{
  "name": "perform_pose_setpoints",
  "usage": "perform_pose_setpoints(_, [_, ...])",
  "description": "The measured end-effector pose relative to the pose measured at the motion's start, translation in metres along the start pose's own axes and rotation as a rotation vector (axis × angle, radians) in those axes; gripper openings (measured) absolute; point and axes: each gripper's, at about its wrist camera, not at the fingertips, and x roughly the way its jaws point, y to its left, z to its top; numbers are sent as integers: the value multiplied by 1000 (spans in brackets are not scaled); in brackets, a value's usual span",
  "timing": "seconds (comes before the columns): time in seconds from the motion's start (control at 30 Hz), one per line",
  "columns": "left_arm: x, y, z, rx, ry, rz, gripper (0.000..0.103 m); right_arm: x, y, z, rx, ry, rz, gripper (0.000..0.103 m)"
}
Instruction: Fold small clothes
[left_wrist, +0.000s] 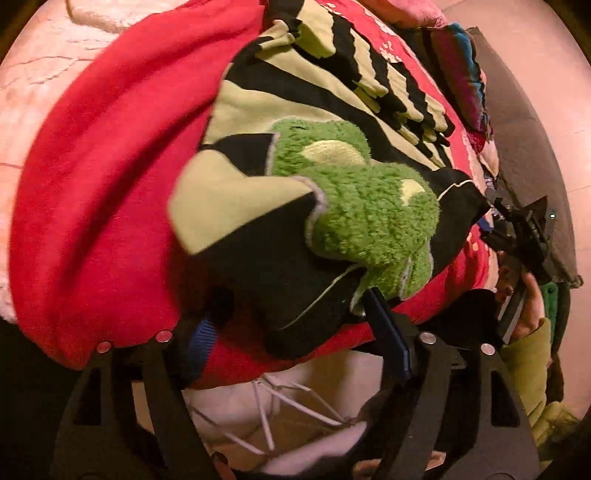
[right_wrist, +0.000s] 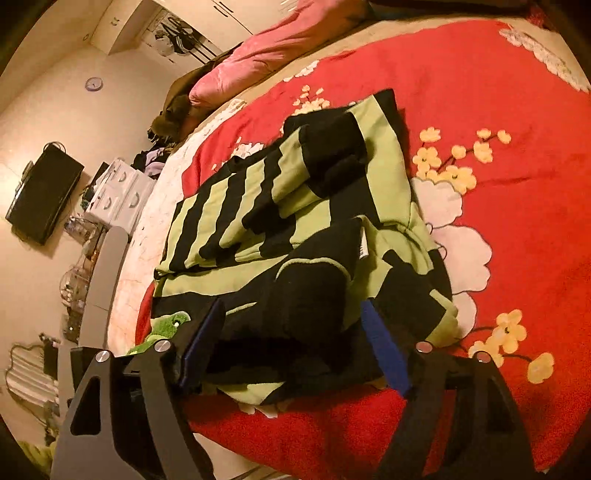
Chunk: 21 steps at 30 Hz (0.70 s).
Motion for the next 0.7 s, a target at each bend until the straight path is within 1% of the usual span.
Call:
perform_pose_setpoints(0.07, [1,-3,3,-1,-9,-25,70,5,-4,0,25,21,22,55])
perform_pose_setpoints(0.1, [0,-6,3,-2,-13,-34,62,6,-7,-1,34,31,26,51])
perform_pose_setpoints(0.13, [0,-10,0,5,-13,-38,44,6,-8,-1,38,38,33,44])
perform_pose_setpoints(0.17, [1,-14,-3,13,-13,-34,38,6,-9,-2,40,40,38,37])
perform_pose_setpoints(0.23, [-1,-21,-6,27,-17,-47,15,3,-8,-2,37,31,61,26])
perform_pose_setpoints(0.3, [-11,-28,-5,45,-47,-58,11,-2,-8,-2,40,18,83,22])
perform_pose_setpoints(0.37, [-29,-34,1,53,-101,-88,10,-9,-11,-1,50,-8,106,16])
perform_pose_setpoints(0.43, [-46,-38,10,48,-157,-120,9,-18,-14,2,73,-46,152,13])
perform_pose_setpoints(0.5, [-57,-42,25,35,-197,-150,9,-26,-15,7,103,-86,201,12])
perform_pose_setpoints(0.6, [-69,-43,58,-6,-250,-188,9,-39,-17,22,165,-168,300,12])
perform_pose_setpoints(0.7, [-73,-46,89,-42,-293,-232,9,-48,-12,46,173,-238,322,12])
